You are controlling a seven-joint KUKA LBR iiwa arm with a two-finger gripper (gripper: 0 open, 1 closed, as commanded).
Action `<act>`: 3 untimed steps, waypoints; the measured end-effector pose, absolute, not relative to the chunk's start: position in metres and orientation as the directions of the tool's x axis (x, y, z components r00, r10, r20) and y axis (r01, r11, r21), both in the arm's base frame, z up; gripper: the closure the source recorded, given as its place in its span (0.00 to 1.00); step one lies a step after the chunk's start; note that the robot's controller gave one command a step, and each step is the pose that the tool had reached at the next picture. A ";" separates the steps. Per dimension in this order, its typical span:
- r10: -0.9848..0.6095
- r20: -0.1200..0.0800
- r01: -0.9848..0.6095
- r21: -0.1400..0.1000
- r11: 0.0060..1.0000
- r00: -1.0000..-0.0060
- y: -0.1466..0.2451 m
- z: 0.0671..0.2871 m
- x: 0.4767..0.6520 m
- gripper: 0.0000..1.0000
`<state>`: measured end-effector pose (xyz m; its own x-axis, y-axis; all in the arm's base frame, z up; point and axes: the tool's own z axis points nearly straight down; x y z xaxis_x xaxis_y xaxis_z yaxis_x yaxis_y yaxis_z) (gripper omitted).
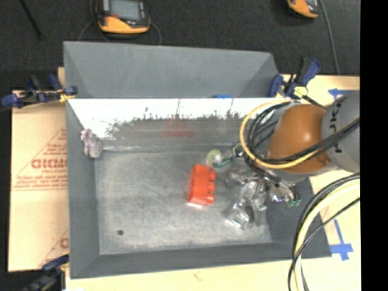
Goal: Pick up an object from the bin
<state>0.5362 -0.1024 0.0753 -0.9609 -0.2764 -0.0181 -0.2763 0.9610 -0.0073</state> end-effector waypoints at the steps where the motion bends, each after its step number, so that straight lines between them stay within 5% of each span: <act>1: -0.438 -0.014 -0.438 -0.010 0.899 -0.899 -0.099 0.075 0.510 0.00; 2: -0.672 -0.007 -0.672 -0.011 0.740 -0.740 -0.127 0.072 0.484 0.00; 3: -0.690 -0.008 -0.690 0.010 0.723 -0.724 -0.150 0.082 0.494 0.00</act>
Offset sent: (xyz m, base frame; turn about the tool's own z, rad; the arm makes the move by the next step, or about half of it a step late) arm -0.0317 0.0049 -0.0053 -0.1758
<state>0.4945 -0.1502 0.0819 -0.7235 -0.6902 -0.0085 -0.6903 0.7234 0.0104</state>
